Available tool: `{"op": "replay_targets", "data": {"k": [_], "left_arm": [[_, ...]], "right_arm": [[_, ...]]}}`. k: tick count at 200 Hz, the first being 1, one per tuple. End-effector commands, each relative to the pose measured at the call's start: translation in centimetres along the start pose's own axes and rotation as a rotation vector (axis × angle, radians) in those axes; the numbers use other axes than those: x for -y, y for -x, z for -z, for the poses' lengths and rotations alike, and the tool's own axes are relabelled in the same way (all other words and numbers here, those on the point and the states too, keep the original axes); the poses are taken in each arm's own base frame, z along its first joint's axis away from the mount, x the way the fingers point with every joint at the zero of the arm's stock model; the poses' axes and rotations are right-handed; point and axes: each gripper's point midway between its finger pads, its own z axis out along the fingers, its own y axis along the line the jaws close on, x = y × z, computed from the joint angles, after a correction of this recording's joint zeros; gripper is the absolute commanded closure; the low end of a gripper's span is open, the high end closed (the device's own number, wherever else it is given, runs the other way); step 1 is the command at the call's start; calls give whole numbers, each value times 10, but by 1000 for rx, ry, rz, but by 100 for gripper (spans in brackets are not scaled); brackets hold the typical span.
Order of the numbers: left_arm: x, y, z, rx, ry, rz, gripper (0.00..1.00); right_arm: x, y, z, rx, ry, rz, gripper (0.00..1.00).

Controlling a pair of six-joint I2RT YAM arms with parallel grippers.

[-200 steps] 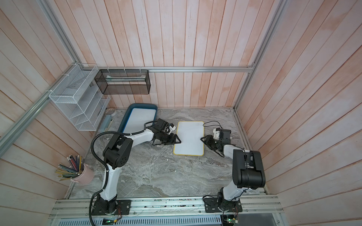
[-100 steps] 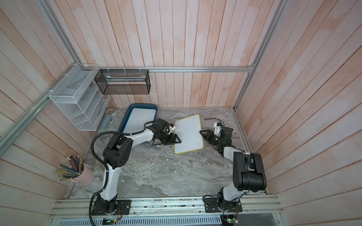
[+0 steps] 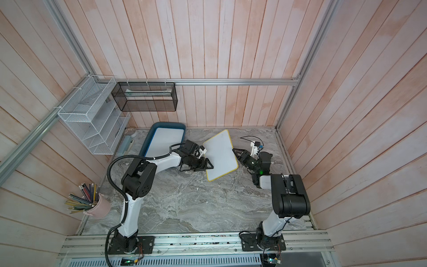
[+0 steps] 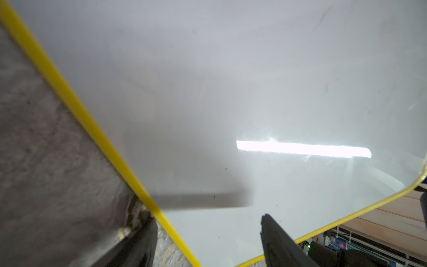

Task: Put the whiteboard into the storage box
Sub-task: Pick up the whiteboard at the center of the board.

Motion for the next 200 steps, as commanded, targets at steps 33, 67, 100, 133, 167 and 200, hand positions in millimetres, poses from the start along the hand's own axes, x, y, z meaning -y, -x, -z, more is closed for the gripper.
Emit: {"op": "replay_targets", "data": {"k": [33, 67, 100, 133, 167, 200], "left_arm": [[-17, -39, -39, -114, -2, 9, 27], [-19, -40, -41, -116, -1, 11, 27], [-19, -40, -41, -115, -3, 9, 28], [-20, -41, -41, -116, -1, 9, 27], [-21, -44, -42, -118, -2, 15, 27], [-21, -44, -41, -117, -2, 15, 27]], "right_arm": [[15, -86, -7, -251, 7, -236, 54], [20, -90, -6, -213, -25, -264, 54], [25, -93, -4, -180, -55, -285, 54], [33, -99, -3, -160, -99, -304, 54], [32, -103, -7, -132, -110, -318, 54], [25, -102, -16, -127, -87, -321, 54]]}}
